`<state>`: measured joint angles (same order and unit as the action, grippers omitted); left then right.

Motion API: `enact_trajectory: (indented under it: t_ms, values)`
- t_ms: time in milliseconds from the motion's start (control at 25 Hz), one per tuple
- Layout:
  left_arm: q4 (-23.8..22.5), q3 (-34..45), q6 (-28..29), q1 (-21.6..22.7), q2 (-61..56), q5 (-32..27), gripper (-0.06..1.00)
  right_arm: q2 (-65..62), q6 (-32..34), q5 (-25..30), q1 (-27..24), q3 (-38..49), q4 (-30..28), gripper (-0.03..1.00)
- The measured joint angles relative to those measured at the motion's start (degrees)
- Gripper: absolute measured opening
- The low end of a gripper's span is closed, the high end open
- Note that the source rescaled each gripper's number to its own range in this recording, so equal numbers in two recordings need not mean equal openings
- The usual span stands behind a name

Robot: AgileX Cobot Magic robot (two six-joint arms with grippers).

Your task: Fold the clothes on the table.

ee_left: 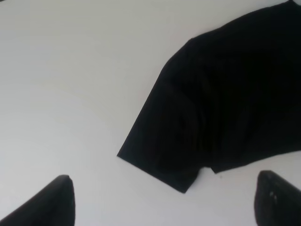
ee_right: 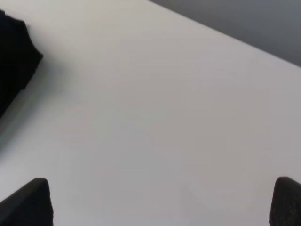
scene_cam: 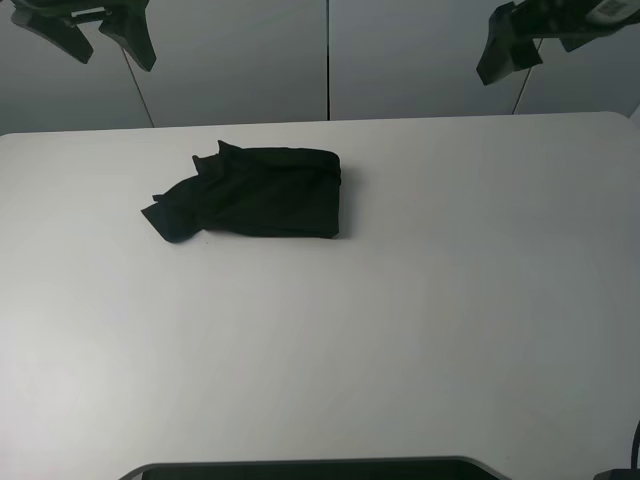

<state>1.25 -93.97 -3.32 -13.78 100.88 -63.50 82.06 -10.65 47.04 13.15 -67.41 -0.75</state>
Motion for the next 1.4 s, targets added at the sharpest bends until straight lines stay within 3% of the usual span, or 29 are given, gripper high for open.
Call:
enact_trajectory:
  t_ms: [240,600,920,1400]
  values:
    - [-3.0,22.0,2.9,0.0,-23.2,4.2,0.98,-19.8,2.1,8.8,0.0,7.5,0.1,0.99]
    - [-6.0,46.3,9.1,0.0,-56.9,2.7,0.98,-45.7,3.8,21.1,0.0,16.8,0.1,0.99]
    - [-6.4,52.8,10.7,0.0,-83.0,-5.9,0.98,-64.0,5.7,22.7,0.0,26.9,3.4,0.99]
    - [-6.5,61.4,12.1,0.0,-99.7,-5.3,0.98,-74.7,6.1,21.8,0.0,35.2,5.0,0.99]
